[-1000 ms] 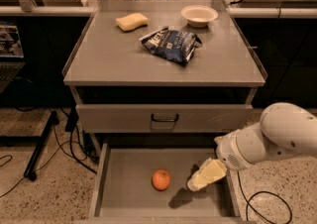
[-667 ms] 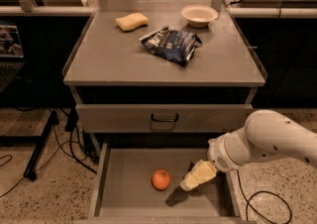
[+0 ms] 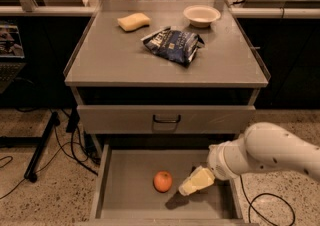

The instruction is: Pick orange from middle drawer and place on counter

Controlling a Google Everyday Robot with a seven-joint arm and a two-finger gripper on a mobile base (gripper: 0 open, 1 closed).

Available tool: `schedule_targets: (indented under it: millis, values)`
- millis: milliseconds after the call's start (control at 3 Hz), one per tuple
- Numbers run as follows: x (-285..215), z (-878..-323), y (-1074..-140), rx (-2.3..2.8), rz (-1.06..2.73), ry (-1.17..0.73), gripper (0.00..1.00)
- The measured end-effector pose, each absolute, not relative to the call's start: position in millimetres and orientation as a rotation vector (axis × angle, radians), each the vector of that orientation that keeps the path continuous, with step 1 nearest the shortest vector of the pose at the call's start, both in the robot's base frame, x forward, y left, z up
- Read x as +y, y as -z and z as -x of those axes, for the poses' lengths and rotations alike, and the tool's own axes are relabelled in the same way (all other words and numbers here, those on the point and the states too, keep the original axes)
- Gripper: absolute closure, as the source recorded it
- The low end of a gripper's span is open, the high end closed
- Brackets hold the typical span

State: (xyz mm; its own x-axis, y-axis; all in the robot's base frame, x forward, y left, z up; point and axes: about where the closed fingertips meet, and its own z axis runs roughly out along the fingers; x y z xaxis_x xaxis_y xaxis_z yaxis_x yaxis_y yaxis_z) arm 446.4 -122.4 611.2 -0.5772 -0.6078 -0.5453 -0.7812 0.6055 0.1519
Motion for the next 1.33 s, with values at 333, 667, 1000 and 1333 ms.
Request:
schedule_targets:
  millis: [333, 667, 1000, 1333]
  values:
    - [-86, -456, -555, 2.341, 1.020, -0.561, 0.00]
    - [-43, -491, -495, 2.294, 1.025, -0.583, 0.00]
    - [-43, -491, -495, 2.295, 1.025, -0.583, 0.00]
    - [-54, -487, -475, 2.314, 0.960, -0.602, 0.00]
